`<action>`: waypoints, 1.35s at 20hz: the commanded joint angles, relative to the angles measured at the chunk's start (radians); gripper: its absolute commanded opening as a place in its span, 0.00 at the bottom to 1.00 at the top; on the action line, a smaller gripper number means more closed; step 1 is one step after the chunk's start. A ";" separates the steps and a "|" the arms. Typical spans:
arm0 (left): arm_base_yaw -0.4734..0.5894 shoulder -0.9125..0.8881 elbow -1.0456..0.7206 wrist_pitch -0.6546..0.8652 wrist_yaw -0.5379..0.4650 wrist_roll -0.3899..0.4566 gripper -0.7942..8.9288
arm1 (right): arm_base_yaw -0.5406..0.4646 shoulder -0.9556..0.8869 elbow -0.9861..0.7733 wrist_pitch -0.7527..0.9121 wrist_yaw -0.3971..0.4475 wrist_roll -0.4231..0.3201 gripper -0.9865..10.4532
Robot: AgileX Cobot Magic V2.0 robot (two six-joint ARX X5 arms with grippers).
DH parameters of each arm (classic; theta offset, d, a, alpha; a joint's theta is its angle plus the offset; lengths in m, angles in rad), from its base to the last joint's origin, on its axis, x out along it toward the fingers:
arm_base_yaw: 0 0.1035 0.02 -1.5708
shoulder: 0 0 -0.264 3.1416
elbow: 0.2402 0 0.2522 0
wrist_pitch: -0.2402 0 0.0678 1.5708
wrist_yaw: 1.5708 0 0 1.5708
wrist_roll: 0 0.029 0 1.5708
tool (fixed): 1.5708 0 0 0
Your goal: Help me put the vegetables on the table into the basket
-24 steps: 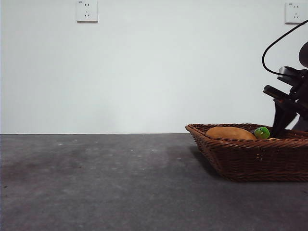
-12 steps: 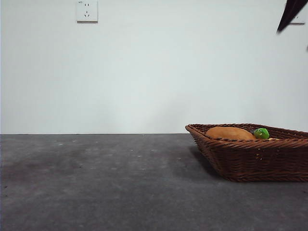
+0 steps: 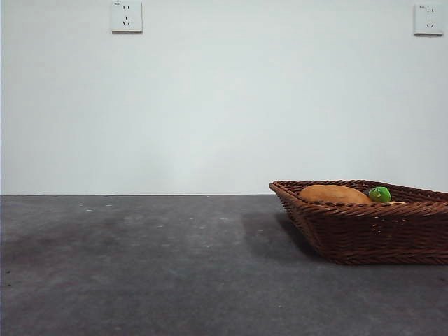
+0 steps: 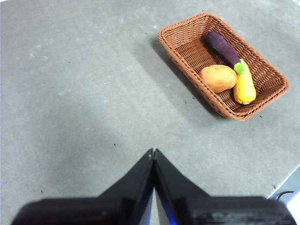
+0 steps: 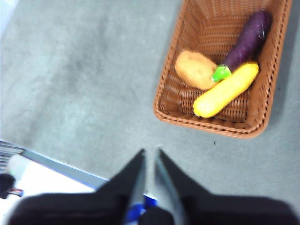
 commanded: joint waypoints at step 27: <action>0.002 -0.002 -0.010 0.093 -0.011 0.048 0.08 | 0.001 0.290 0.001 -0.005 0.251 -0.023 0.09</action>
